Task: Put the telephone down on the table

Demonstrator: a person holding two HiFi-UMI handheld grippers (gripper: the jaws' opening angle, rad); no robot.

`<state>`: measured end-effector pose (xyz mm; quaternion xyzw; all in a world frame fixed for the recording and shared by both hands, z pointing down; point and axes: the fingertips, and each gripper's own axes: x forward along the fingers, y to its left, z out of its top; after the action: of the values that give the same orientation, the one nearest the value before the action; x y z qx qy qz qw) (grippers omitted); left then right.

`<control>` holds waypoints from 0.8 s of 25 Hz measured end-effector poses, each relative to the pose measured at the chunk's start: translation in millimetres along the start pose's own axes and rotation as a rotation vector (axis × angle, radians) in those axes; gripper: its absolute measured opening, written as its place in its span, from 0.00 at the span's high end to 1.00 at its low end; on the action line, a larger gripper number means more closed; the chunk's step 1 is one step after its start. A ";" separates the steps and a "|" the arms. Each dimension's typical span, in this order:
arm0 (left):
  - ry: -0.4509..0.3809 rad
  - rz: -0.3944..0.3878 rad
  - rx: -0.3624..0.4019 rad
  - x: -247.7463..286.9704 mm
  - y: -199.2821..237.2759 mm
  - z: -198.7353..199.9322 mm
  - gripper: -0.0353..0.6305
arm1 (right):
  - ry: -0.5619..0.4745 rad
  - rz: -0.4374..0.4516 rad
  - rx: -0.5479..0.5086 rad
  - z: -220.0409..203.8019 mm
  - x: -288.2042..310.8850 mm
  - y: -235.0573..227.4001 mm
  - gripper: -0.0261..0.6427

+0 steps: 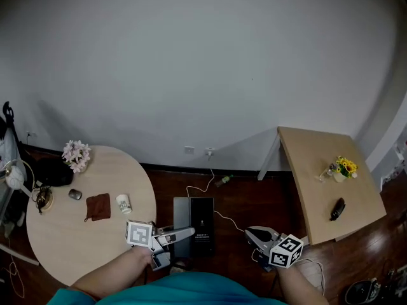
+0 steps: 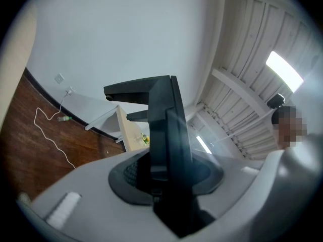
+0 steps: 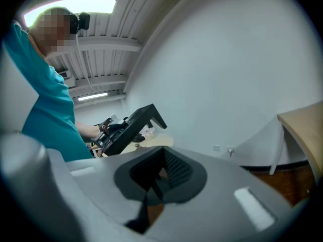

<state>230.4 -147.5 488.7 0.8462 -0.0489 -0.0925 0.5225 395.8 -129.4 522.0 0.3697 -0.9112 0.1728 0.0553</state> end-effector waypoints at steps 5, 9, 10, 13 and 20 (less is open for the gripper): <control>0.018 0.044 -0.007 -15.1 -11.0 -44.1 0.68 | -0.001 0.024 0.047 -23.8 -10.8 25.2 0.96; 0.009 0.034 -0.011 -40.6 -19.8 -57.9 0.68 | 0.001 0.034 0.038 -30.7 -6.4 58.7 0.96; 0.006 0.024 -0.020 -47.5 -23.7 -60.6 0.68 | -0.002 0.028 0.034 -30.9 -5.5 66.6 0.96; 0.026 0.003 -0.019 -76.7 -32.7 -68.8 0.68 | -0.009 -0.003 0.026 -32.5 2.1 94.5 0.96; 0.131 -0.002 0.023 -179.9 -52.0 -93.4 0.68 | -0.038 -0.069 0.048 -48.6 39.7 193.7 0.96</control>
<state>73.1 -10.1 502.0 0.8566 -0.0147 -0.0368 0.5145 231.6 -9.0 523.4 0.4052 -0.8945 0.1855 0.0352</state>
